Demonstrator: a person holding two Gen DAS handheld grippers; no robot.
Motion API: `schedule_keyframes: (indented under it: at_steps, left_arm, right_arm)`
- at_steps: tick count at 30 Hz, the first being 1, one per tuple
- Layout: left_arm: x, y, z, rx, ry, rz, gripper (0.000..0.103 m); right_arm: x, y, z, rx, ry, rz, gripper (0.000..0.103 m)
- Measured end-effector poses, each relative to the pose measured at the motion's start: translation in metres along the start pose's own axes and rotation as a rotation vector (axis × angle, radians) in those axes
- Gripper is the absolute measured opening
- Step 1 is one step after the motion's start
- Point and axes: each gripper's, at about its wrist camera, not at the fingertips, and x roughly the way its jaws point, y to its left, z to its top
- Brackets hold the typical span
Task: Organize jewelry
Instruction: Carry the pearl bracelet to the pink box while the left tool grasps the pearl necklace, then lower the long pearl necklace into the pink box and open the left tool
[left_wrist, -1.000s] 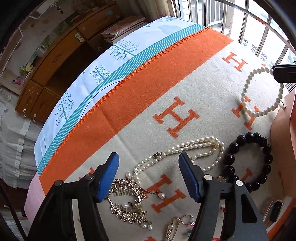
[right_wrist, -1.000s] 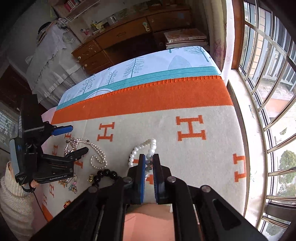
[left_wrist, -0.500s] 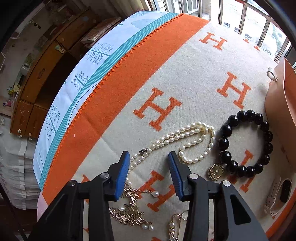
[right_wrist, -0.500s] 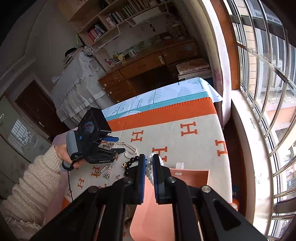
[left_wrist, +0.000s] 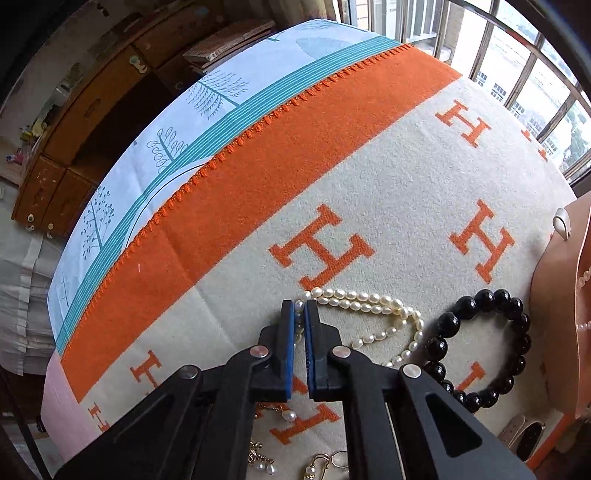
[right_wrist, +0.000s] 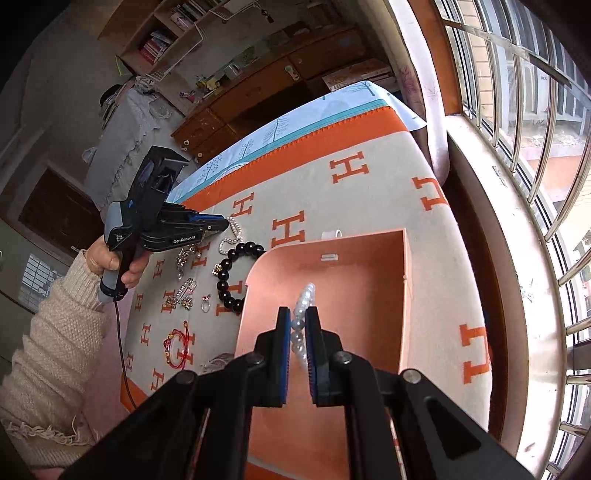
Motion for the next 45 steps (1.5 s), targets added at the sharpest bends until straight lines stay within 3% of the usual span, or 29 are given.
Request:
schedule_keyframes:
  at_steps: [1,5,10,14,16,18,27,33,39,45]
  left_arm:
    - [-0.002,0.005,-0.001,-0.062,0.000,0.001,0.003]
    - [-0.030,0.023,-0.009,-0.254,-0.043,-0.019,0.003]
    - [-0.094,0.027,-0.022,-0.386,-0.151,-0.054,0.003]
    - [-0.162,0.011,-0.030,-0.409,-0.281,-0.058,0.003]
    - [-0.193,-0.003,-0.035,-0.404,-0.346,-0.067,0.003]
    - [-0.221,-0.019,-0.039,-0.392,-0.397,-0.087,0.003]
    - [-0.309,-0.104,-0.052,-0.323,-0.587,-0.186,0.003]
    - [-0.299,-0.142,-0.061,-0.324,-0.561,-0.255,0.003]
    - [-0.246,-0.176,-0.080,-0.306,-0.497,-0.279,0.003]
    - [-0.180,-0.201,-0.093,-0.327,-0.411,-0.246,0.003]
  right_arm:
    - [0.001,-0.001,-0.004,-0.004,-0.014,-0.048,0.008]
    - [0.002,0.000,-0.008,-0.014,-0.019,-0.070,0.008]
    - [-0.002,0.001,-0.015,-0.021,-0.037,-0.077,0.008]
    - [-0.006,0.002,-0.021,-0.008,-0.044,-0.086,0.013]
    - [-0.008,0.002,-0.026,-0.006,-0.052,-0.094,0.035]
    - [-0.013,0.000,-0.032,0.004,-0.072,-0.091,0.045]
    - [-0.038,-0.001,-0.051,0.006,-0.143,-0.102,0.045]
    - [-0.057,0.000,-0.061,-0.008,-0.201,-0.137,0.045]
    - [-0.063,-0.010,-0.068,0.017,-0.257,-0.215,0.045]
    - [-0.057,-0.011,-0.069,0.019,-0.288,-0.242,0.045]
